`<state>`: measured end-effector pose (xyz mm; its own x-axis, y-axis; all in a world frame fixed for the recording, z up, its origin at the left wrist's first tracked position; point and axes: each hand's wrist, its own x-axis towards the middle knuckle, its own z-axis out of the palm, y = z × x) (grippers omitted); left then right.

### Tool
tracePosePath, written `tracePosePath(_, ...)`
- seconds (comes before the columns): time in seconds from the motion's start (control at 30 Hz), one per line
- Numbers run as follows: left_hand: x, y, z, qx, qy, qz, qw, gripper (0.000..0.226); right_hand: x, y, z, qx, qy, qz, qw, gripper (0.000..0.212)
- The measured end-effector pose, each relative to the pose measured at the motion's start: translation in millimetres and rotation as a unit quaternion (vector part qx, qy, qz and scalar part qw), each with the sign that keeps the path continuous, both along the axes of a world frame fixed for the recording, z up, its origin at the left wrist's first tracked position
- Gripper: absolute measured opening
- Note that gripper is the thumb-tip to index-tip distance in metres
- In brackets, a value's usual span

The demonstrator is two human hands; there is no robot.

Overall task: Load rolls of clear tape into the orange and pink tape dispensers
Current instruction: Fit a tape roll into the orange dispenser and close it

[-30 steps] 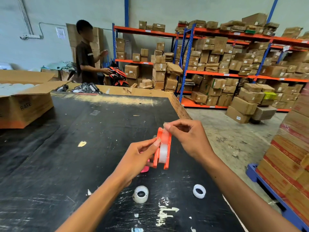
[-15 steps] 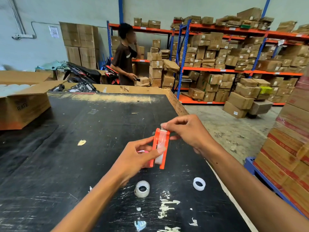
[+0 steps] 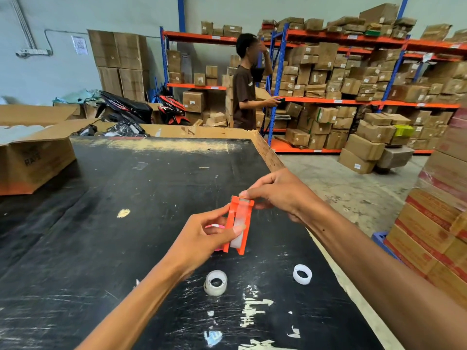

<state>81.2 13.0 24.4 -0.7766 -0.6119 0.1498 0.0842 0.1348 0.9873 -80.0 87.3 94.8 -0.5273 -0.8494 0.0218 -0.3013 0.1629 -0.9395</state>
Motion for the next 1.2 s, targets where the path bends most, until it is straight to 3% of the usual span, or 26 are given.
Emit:
tracePosePath(0.17, -23, -3, -6, 0.148, -0.037, 0.007, 0.988, 0.026, -17, -2, -23, -0.026, -0.096, -0.048, 0.994, 0.028)
tracePosePath(0.33, -62, -15, -20, 0.177, -0.082, 0.059, 0.979, 0.025, -32, 3, -66, -0.002, -0.125, -0.057, 0.990, 0.030)
tracePosePath(0.53, -111, -18, -47, 0.090, -0.140, 0.150, 0.975, 0.022, -52, -8, -103, 0.016, -0.114, -0.061, 0.991, 0.029)
tracePosePath(0.77, -134, -33, -76, -0.035, -0.224, 0.171, 0.959, 0.048, -70, -22, -129, 0.075, -0.126, -0.068, 0.987, 0.030)
tracePosePath(1.0, -137, -34, -75, -0.124, -0.273, 0.161, 0.940, 0.043, -73, -26, -135, 0.096, -0.119, -0.073, 0.986, 0.037)
tracePosePath(1.1, -127, -33, -64, -0.172, -0.282, 0.154, 0.931, 0.042, -74, -24, -133, 0.085, -0.010, -0.101, 0.991, 0.035)
tracePosePath(1.2, -105, -43, -50, -0.211, -0.254, 0.189, 0.925, 0.034, -66, -25, -117, 0.009, 0.110, -0.129, 0.985, 0.032)
